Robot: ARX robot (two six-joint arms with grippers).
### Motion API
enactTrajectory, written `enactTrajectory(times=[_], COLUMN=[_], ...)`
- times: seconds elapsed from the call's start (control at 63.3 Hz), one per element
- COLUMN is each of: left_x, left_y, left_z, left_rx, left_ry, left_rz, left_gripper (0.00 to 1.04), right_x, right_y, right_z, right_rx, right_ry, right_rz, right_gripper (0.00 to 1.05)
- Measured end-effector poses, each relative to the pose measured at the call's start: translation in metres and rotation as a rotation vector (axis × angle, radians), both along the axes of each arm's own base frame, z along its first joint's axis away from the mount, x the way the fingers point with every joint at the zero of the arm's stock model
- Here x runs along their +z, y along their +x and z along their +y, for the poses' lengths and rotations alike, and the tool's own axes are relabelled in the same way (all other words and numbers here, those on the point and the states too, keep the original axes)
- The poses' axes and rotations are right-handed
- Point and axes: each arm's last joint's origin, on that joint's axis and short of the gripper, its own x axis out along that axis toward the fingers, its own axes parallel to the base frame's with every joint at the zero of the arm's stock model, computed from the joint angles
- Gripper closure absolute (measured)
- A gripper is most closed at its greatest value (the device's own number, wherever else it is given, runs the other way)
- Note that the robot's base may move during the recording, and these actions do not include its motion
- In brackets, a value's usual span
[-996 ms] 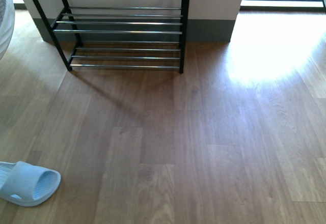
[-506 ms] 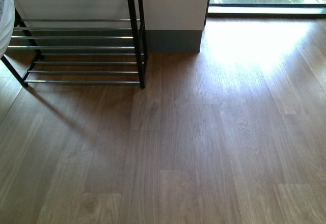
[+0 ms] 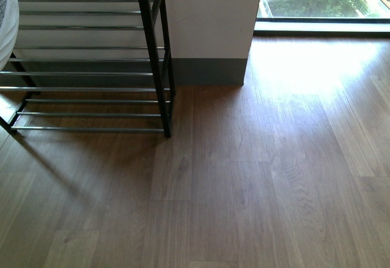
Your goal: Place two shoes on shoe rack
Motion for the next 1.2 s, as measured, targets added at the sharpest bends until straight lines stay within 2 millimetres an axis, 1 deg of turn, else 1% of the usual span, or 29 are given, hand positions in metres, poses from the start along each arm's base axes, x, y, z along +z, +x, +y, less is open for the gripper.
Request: enactTrajectory(times=[1.201], left_x=[0.0001], left_y=[0.0001], left_z=[0.0005], left_rx=[0.007], left_ry=[0.001], left_rz=[-0.001], left_gripper=[1.03], right_x=[-0.0004], right_y=[0.0001], right_z=[0.0003], right_rx=[0.008], right_ry=[0.000], right_rz=[0.002], right_gripper=[1.03])
